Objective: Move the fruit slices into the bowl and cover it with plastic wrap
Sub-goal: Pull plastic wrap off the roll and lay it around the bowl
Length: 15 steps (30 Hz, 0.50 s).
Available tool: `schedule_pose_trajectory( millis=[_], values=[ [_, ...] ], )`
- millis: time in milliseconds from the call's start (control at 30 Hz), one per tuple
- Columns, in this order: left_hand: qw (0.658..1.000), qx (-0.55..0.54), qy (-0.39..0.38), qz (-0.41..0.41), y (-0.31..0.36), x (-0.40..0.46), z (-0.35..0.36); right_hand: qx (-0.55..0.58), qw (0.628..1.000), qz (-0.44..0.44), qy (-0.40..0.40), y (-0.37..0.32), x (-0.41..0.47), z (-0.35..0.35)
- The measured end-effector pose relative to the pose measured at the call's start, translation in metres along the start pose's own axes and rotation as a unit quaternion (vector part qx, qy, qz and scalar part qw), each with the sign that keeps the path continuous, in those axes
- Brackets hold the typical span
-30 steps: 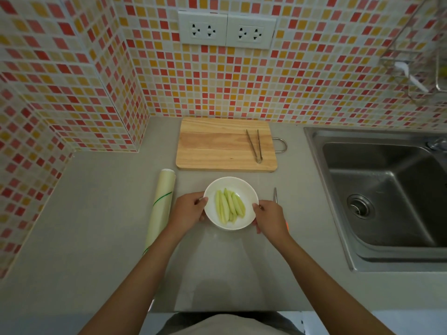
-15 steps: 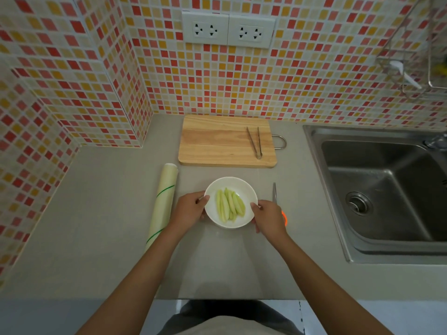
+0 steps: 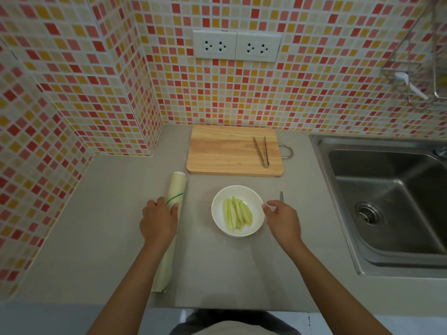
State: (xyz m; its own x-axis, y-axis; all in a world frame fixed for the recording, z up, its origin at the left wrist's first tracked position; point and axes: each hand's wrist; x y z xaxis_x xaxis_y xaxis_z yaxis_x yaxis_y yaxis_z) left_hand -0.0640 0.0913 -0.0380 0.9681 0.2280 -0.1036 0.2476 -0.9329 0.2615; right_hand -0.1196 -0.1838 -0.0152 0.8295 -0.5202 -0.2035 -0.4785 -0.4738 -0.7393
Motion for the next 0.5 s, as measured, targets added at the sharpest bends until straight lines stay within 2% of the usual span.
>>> schedule_pose_trajectory(
  millis=[300,500],
  values=[
    [0.999,-0.019,-0.048,-0.009,-0.008,0.003,0.013,-0.007,1.000,-0.011,0.011,-0.003,-0.005,0.001],
    [0.997,-0.063,-0.034,0.013,-0.001,-0.001,0.007,-0.014,0.998,-0.037,0.055,-0.014,-0.009,-0.006]
  ],
)
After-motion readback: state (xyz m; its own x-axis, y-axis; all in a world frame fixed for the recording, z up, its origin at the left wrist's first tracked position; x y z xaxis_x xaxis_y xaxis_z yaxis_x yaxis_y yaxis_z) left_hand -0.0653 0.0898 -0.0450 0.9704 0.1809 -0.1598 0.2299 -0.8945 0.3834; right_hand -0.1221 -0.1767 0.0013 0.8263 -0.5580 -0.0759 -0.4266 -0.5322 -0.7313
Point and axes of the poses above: each hand's wrist, its own x-axis towards the middle knuckle, its own z-axis out of the palm, y = z × x, and after that the axes turned 4 degrees about x, right-handed
